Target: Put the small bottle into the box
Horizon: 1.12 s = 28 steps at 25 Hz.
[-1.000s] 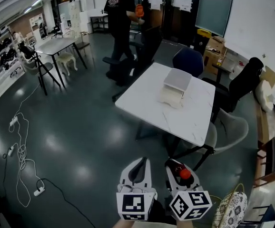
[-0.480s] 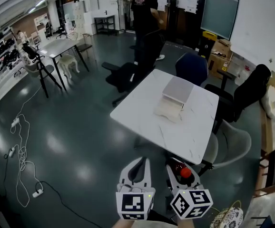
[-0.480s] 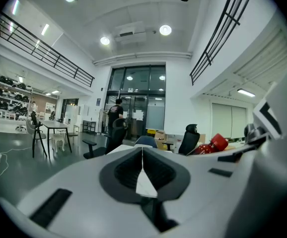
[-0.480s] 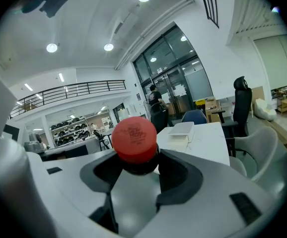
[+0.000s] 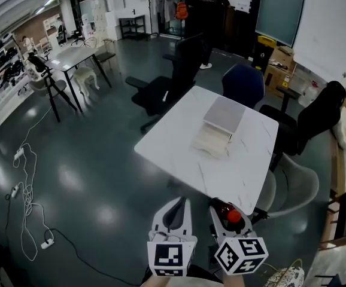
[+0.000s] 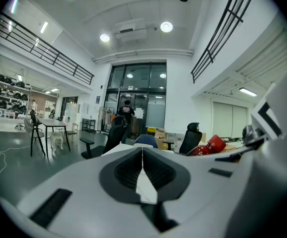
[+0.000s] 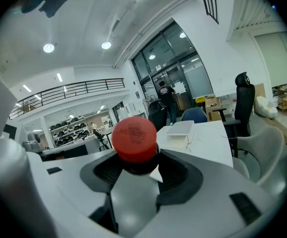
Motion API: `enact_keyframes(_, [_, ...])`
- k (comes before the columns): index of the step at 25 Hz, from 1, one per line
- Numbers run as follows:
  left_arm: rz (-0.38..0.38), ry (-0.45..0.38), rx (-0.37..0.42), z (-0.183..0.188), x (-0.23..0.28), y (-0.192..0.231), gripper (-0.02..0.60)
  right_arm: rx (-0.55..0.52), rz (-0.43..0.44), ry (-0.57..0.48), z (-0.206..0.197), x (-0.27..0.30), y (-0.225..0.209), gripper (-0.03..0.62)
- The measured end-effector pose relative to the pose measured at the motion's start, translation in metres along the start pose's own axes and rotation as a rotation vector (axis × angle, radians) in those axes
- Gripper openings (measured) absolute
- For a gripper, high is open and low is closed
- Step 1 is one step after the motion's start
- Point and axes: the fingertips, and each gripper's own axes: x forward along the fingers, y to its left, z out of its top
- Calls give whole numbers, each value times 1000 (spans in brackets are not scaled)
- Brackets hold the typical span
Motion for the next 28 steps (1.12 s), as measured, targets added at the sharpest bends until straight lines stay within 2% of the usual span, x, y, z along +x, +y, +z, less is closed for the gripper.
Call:
enact_keyframes(11, [-62,0,6,10,74,20,20,6,-58,-6,27,61,-23,229])
enact_keyframes(28, [-184,2,19,38,182,96,20,32,-179,-33,69,180,-22,228])
